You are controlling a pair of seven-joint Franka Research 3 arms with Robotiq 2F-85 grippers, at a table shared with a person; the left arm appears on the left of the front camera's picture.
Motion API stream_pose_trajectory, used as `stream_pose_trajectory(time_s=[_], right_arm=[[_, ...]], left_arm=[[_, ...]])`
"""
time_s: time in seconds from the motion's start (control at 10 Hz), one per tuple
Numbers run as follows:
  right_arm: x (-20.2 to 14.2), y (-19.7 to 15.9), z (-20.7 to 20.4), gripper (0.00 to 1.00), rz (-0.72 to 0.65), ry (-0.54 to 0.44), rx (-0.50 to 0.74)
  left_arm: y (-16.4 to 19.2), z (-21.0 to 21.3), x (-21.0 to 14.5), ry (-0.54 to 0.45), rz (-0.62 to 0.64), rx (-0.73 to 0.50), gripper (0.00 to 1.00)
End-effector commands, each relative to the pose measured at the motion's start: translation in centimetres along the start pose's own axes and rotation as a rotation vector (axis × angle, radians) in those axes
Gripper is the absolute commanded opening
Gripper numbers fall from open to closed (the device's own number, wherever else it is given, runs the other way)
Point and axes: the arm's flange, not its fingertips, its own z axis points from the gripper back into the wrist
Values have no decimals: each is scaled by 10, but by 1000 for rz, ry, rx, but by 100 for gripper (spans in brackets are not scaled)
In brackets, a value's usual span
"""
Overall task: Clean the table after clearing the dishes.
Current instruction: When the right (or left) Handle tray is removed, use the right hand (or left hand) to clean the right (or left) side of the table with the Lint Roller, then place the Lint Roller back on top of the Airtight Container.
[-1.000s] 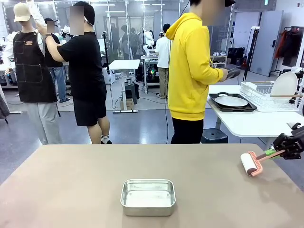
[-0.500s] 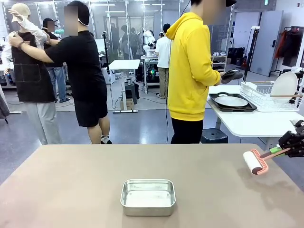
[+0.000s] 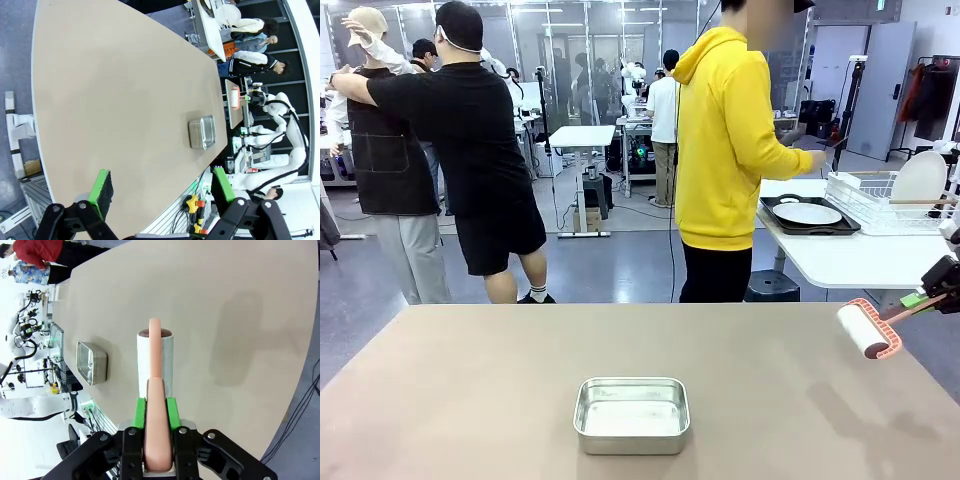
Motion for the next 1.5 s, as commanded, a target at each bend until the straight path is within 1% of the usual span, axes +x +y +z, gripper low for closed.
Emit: stream_pose_trajectory(time_s=[0.0,1.4], right_arm=[[6,-4,-2,20,-10,-14,9],[6,-4,-2,20,-10,-14,9]], left_arm=[[-2,4,-3,5,0,-2,100],[-2,4,-3,5,0,-2,100]])
